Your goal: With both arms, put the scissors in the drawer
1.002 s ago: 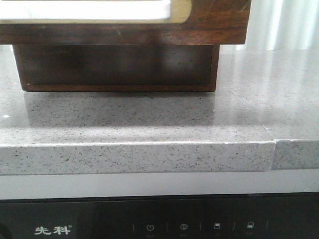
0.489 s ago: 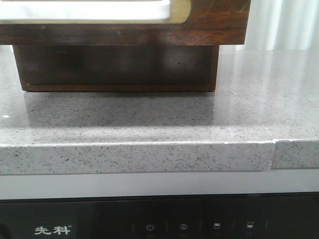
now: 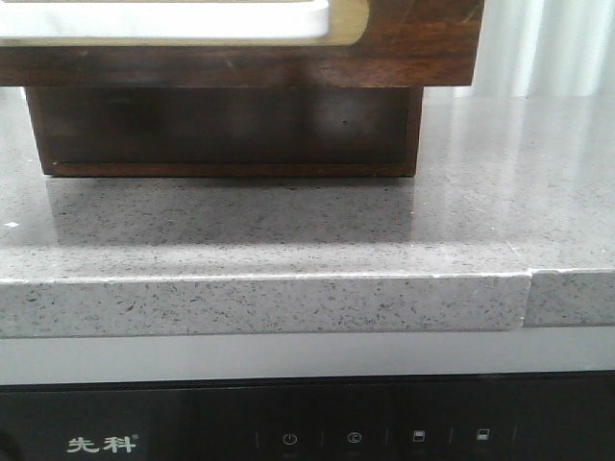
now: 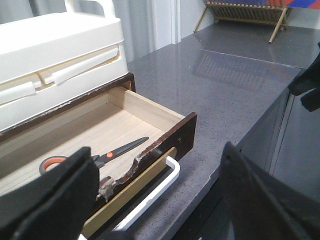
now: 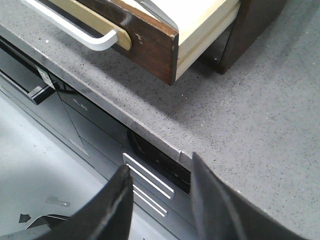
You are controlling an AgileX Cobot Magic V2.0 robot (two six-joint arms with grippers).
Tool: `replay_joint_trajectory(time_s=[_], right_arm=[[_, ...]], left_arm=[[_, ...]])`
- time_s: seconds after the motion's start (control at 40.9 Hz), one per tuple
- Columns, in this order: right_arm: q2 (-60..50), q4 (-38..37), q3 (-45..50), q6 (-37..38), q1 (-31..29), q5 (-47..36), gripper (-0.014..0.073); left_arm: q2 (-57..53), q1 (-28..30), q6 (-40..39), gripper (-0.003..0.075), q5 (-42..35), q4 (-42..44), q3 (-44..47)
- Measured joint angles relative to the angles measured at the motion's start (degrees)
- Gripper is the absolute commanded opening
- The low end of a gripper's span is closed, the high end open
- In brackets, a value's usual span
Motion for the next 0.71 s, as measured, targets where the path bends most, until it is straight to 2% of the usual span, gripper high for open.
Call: replay_joint_trajectory(time_s=[0.098,0.147,0.269,0.318,0.391,0.513,0.709], right_arm=[[0.00,-0.30,0.00,0.00,0.00,-0.14,0.0230],[0.00,-0.41,0.00,0.00,0.00,-0.35,0.0189],[0.00,-0.53,0.00,0.00,0.00,-0.35,0.0083],[0.00,-0.53,0.00,0.00,0.00,-0.35,0.0048],[0.00,-0.53,0.00,0.00,0.00,-0.35,0.0001],[0.00,-0.53,0.00,0.00,0.00,-0.38,-0.0050],[0.00,-0.53,0.00,0.00,0.00,-1.32,-0.0060]], left_arm=[[0.00,0.00,0.00,0.0484,0.00,-0.37,0.00],[0.00,0.00,0.00,0.0452,0.00,-1.06,0.00],[0.00,0.00,0.00,0.0302,0.00,-2.16,0.00],[0.00,0.00,0.00,0.0220,0.00,-2.27,0.00],[0.00,0.00,0.00,0.0114,0.00,-2.25,0.00],[0.00,0.00,0.00,-0.0020,0.00,-2.29,0.00],[0.00,0.00,0.00,-0.0020,0.00,-2.29,0.00]])
